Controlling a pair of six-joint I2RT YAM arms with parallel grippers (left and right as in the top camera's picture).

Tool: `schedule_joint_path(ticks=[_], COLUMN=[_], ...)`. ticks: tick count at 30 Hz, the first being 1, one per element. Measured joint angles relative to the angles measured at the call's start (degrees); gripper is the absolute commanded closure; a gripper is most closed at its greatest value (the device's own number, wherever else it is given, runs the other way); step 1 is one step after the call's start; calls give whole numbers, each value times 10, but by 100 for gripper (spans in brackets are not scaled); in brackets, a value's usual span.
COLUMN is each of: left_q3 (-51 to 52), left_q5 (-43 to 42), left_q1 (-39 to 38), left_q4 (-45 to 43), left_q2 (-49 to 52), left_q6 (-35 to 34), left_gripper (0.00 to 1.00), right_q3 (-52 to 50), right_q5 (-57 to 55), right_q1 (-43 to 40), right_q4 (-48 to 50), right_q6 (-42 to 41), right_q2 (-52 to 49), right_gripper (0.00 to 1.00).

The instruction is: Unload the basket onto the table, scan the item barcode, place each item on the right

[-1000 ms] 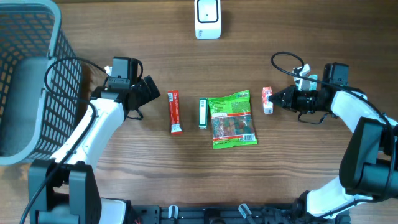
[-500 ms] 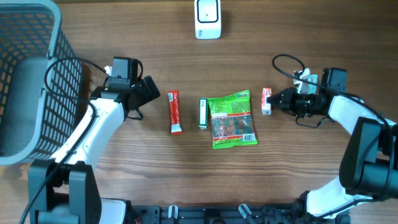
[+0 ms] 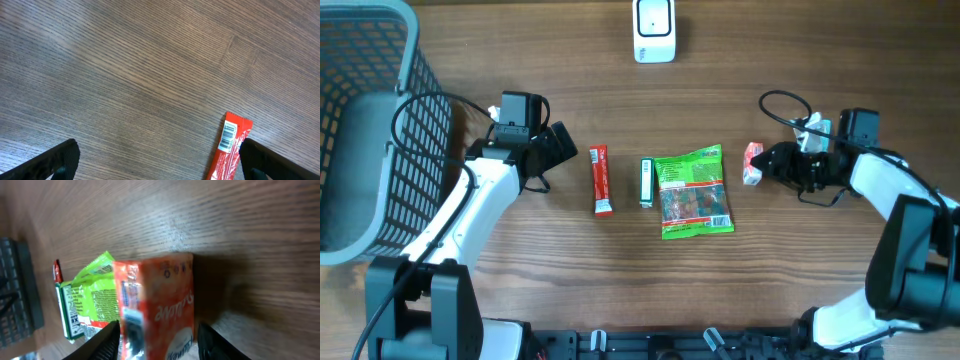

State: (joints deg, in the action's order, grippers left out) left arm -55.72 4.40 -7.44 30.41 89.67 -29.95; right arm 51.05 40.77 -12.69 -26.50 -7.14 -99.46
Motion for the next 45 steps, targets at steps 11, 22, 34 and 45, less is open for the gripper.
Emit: schedule_joint_path(ticks=[11,22,34,45], left_q3=[0,0,0,0], left_q5=[0,0,0,0], left_q1=[0,0,0,0], left_q4=[0,0,0,0], left_q2=[0,0,0,0], left_q6=[0,0,0,0], left_gripper=[0,0,0,0], right_q3=[53,53,53,53], right_q5=[-154,-441,-460,-460], right_q1=[74,247,248,248], right_q4=[-80,-82,-64,-51], right_q6=[-15,-76,-93,-95], right_q2=[108,108,41,20], right_gripper=[37,0,44,71])
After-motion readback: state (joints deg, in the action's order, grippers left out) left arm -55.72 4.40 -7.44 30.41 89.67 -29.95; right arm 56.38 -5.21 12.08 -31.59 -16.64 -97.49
